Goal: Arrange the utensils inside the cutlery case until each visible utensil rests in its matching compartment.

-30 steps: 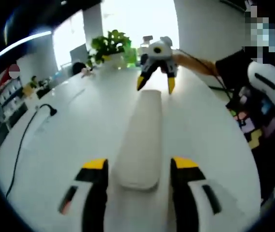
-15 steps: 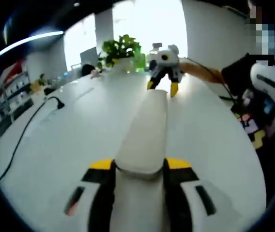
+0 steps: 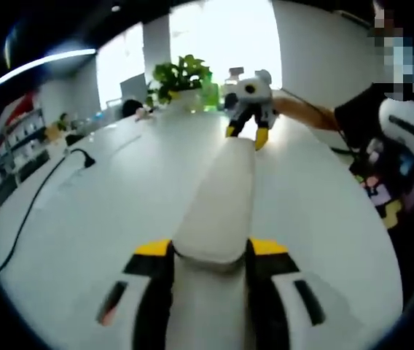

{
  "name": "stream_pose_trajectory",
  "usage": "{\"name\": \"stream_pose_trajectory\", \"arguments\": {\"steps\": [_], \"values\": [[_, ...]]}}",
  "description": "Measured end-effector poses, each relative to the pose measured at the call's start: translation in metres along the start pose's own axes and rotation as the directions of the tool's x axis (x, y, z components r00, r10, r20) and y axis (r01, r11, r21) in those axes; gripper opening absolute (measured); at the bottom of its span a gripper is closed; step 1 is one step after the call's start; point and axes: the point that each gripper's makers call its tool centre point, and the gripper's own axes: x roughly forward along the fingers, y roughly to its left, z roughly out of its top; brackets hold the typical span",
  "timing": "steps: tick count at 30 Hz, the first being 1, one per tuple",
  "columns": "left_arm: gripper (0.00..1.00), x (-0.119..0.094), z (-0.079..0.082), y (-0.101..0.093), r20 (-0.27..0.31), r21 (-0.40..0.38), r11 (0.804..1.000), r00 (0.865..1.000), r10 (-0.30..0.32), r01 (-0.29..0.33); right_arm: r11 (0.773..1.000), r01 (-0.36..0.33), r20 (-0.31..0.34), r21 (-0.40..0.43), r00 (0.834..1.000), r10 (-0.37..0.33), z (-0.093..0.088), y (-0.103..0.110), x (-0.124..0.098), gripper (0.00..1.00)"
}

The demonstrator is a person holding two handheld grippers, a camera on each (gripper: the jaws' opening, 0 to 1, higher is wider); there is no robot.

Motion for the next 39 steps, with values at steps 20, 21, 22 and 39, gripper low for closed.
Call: {"name": "stream_pose_trajectory", "arguments": {"steps": [20,21,22,39], "values": [[0.52,-0.04,0.02,0.017,0.11,-0.063,0.992,0.987,0.116,-0.11,0.999,0.051,0.013,0.013,0.999,-0.051,0.0,-0.01,-0.025,0.45],[0.52,-0.045,0.022,0.017,0.122,-0.056,0.99,0.983,0.135,-0.129,0.998,0.064,0.015,0.01,0.998,-0.064,0.0,-0.011,-0.028,0.45],[0.52,-0.048,0.023,0.016,0.131,-0.052,0.988,0.98,0.15,-0.145,0.997,0.077,0.019,0.009,0.997,-0.077,0.0,-0.012,-0.03,0.45],[0.44,-0.122,0.07,0.027,0.377,-0.267,0.833,0.743,0.554,-0.485,0.778,0.612,0.274,0.143,0.731,-0.625,0.064,-0.037,-0.107,0.5]]}}
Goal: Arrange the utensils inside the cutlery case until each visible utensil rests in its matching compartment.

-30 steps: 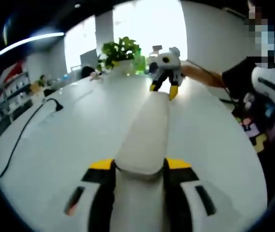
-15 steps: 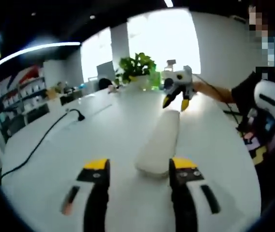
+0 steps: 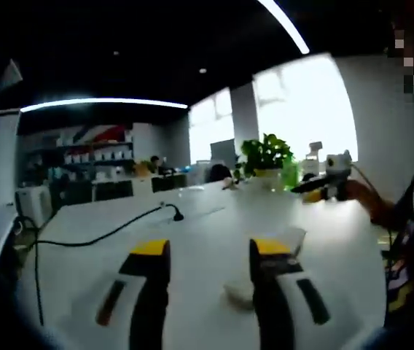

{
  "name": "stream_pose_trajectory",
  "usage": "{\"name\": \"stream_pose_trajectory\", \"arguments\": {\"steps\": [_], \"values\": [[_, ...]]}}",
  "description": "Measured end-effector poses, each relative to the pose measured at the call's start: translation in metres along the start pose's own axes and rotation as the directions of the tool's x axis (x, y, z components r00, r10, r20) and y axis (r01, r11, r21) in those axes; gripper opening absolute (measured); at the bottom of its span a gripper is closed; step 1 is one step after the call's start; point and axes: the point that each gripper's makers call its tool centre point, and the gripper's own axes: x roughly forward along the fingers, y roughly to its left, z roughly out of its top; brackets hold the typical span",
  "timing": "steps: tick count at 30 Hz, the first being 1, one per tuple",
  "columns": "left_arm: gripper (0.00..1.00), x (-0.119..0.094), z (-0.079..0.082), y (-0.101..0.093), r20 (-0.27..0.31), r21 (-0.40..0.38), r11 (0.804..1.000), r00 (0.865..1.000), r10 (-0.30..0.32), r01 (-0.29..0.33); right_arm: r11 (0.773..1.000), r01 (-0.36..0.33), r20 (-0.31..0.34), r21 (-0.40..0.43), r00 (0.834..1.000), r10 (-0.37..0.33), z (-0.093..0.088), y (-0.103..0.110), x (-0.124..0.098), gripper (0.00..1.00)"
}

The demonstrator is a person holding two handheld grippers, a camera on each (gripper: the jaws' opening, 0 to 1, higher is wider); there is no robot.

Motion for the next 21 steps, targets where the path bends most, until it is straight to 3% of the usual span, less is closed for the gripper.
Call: {"name": "stream_pose_trajectory", "arguments": {"steps": [2,4,8,12,16,19,21], "values": [[0.44,-0.006,0.005,0.002,0.009,0.068,0.997,0.999,0.043,-0.043,0.995,0.087,0.012,0.039,0.996,-0.087,0.01,-0.009,-0.012,0.5],[0.45,-0.012,0.004,0.003,-0.04,0.057,0.996,0.997,0.073,-0.07,0.986,0.164,0.06,0.035,0.984,-0.165,0.023,-0.018,-0.023,0.51],[0.45,-0.027,0.023,0.001,0.008,0.041,0.995,0.996,0.092,-0.092,0.962,0.273,0.058,0.012,0.96,-0.273,0.029,-0.029,-0.043,0.53],[0.47,-0.039,0.034,0.005,0.039,-0.002,0.989,0.988,0.147,-0.147,0.952,0.304,0.064,0.025,0.95,-0.305,0.028,-0.029,-0.058,0.54],[0.6,-0.05,0.041,0.009,0.043,-0.039,0.98,0.979,0.199,-0.197,0.937,0.349,0.038,0.023,0.936,-0.349,0.022,-0.033,-0.073,0.58],[0.67,-0.059,0.048,0.009,0.064,-0.023,0.971,0.968,0.241,-0.24,0.928,0.373,0.039,0.016,0.927,-0.373,0.025,-0.032,-0.081,0.65],[0.66,-0.065,0.052,0.007,0.067,-0.008,0.967,0.965,0.254,-0.254,0.921,0.387,0.062,0.032,0.919,-0.388,0.031,-0.033,-0.087,0.66]]}}
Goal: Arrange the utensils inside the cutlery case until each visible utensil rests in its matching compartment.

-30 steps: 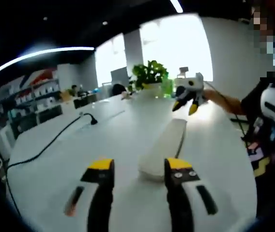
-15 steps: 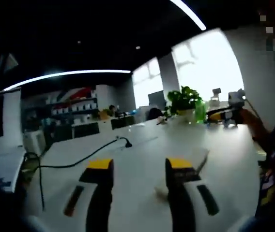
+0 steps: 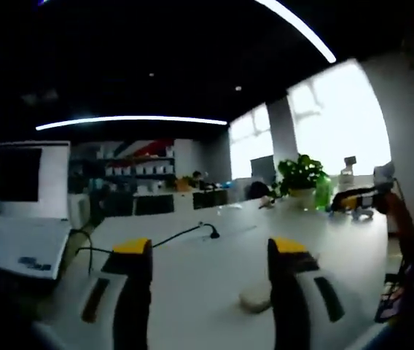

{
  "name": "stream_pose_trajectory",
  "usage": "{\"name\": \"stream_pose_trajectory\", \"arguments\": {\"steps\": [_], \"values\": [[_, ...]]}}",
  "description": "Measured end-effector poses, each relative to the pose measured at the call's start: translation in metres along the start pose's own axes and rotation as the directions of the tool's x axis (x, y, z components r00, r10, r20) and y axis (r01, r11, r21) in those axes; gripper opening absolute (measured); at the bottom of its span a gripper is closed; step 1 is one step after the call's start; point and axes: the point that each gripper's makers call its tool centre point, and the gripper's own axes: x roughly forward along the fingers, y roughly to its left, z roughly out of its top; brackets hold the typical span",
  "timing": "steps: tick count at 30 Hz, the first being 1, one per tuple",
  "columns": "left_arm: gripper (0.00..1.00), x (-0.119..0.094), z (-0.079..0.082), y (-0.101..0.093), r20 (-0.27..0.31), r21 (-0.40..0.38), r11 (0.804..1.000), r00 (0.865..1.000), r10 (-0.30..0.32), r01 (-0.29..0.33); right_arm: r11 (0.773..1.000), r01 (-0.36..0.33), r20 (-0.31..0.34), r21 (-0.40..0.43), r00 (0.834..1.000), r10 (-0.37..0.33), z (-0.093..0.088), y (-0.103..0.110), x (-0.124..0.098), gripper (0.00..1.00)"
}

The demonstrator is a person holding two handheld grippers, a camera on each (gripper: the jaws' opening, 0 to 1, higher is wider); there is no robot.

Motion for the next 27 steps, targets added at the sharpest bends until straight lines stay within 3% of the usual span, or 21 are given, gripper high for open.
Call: {"name": "stream_pose_trajectory", "arguments": {"steps": [3,9,12,14,16,20,24,27], "values": [[0.63,-0.01,0.012,-0.001,0.04,-0.011,1.0,0.999,0.012,-0.012,0.999,0.006,0.069,0.031,0.998,-0.008,0.014,0.003,-0.005,0.69],[0.79,-0.019,0.013,-0.001,0.024,0.033,0.998,0.998,0.061,-0.062,0.998,0.047,0.04,0.047,0.998,-0.049,0.012,0.0,-0.009,0.81],[0.79,-0.024,0.016,0.006,0.034,0.017,0.996,0.995,0.092,-0.093,0.997,0.061,0.045,0.055,0.997,-0.064,0.012,-0.004,-0.009,0.84],[0.85,-0.027,0.017,0.012,0.04,0.006,0.992,0.992,0.123,-0.123,0.996,0.084,0.024,0.043,0.996,-0.085,0.008,-0.007,-0.008,0.85],[1.0,-0.03,0.021,0.022,0.062,-0.01,0.984,0.982,0.181,-0.181,0.996,0.091,0.018,0.022,0.996,-0.091,0.007,-0.008,-0.007,0.89],[1.0,-0.037,0.021,0.028,0.062,-0.012,0.978,0.976,0.211,-0.21,0.995,0.095,-0.006,0.039,0.995,-0.095,0.002,-0.009,-0.006,0.99],[1.0,-0.039,0.019,0.026,0.052,-0.009,0.976,0.975,0.218,-0.218,0.994,0.087,0.003,0.059,0.996,-0.087,0.003,-0.008,-0.007,0.99],[1.0,-0.038,0.018,0.019,0.047,-0.015,0.982,0.981,0.188,-0.188,0.995,0.088,-0.002,0.05,0.996,-0.088,0.002,-0.008,-0.008,0.99]]}}
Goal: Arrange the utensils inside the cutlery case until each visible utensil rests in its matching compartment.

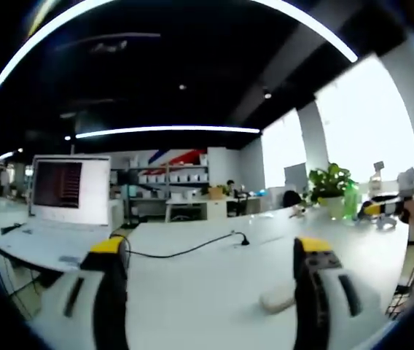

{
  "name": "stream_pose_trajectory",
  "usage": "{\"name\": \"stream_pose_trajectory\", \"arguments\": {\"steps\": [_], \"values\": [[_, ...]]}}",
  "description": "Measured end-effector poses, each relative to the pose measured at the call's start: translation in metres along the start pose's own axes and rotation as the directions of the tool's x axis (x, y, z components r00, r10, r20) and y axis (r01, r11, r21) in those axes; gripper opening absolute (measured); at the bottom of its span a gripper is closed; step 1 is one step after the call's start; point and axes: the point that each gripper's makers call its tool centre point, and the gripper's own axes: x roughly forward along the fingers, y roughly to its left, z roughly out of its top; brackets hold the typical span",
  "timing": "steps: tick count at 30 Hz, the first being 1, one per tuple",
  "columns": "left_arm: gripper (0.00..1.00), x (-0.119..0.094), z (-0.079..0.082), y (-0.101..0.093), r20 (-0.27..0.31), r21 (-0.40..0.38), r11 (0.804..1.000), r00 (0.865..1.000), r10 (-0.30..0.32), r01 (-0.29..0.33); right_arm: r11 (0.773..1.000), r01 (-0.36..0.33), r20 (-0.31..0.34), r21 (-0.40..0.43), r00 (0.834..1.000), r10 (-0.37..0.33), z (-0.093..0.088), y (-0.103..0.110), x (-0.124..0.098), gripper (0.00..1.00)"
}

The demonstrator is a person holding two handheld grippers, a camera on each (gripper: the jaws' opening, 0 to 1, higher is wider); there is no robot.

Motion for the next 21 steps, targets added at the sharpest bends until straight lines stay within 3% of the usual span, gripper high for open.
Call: {"name": "stream_pose_trajectory", "arguments": {"steps": [7,21], "values": [[1.0,0.004,-0.006,-0.017,-0.021,0.001,0.998,0.998,-0.058,0.058,1.0,-0.001,-0.032,-0.019,0.999,0.001,-0.007,-0.001,-0.001,0.99],[1.0,0.009,-0.015,-0.029,-0.055,-0.019,0.995,0.994,-0.095,0.094,0.999,0.012,-0.057,-0.032,0.998,-0.013,-0.012,-0.009,-0.003,0.99]]}}
